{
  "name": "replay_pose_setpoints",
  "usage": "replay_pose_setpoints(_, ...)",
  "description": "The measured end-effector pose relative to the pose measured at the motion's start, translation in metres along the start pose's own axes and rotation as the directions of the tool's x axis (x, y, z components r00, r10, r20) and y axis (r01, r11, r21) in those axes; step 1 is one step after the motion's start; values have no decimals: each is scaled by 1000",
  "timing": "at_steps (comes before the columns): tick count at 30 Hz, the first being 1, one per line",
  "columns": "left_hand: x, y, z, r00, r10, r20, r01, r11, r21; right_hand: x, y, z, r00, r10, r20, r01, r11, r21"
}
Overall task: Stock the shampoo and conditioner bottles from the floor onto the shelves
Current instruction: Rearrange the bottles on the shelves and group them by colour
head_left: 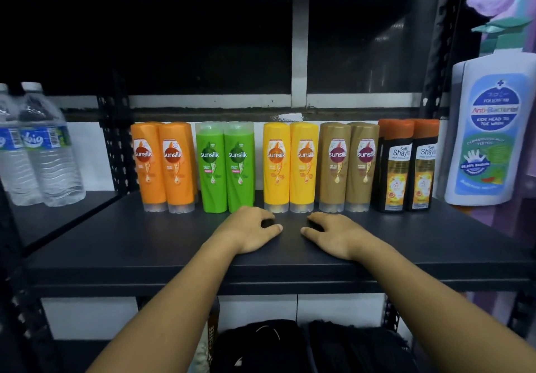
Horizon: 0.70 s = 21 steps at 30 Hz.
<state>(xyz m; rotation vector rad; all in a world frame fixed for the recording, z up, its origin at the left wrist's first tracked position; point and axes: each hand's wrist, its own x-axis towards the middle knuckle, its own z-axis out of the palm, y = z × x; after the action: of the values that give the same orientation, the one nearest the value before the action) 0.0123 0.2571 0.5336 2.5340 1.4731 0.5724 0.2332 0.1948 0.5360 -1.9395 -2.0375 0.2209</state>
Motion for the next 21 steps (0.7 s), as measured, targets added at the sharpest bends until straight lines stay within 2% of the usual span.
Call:
replay_pose_setpoints(4, 0, 1, -6, 987, 26, -157, -41, 995, -92, 1, 4, 0, 983, -52, -179, 71, 992, 104)
replay_pose_setpoints(8, 14, 20, -20, 936, -56, -347, -64, 943, -326, 15, -6, -7, 936, -78, -344, 172, 952, 253)
replay_pose_setpoints(10, 28, 29, -24, 923, -131, -361, -20, 922, -386, 27, -16, -8, 940, -22, -341, 151, 923, 355)
replay_pose_setpoints(14, 54, 33, -19, 936, -191, -296, 42, 895, -445, 52, -30, -5, 947, 156, -281, -3, 879, 478)
replay_pose_setpoints(16, 56, 31, -9, 936, -190, -296, 36, 889, -457, 59, -32, 3, 916, 203, -345, -16, 880, 474)
replay_pose_setpoints(21, 62, 16, 19, 930, -176, -322, 24, 905, -424, 66, -28, 22, 844, 166, -509, 31, 934, 356)
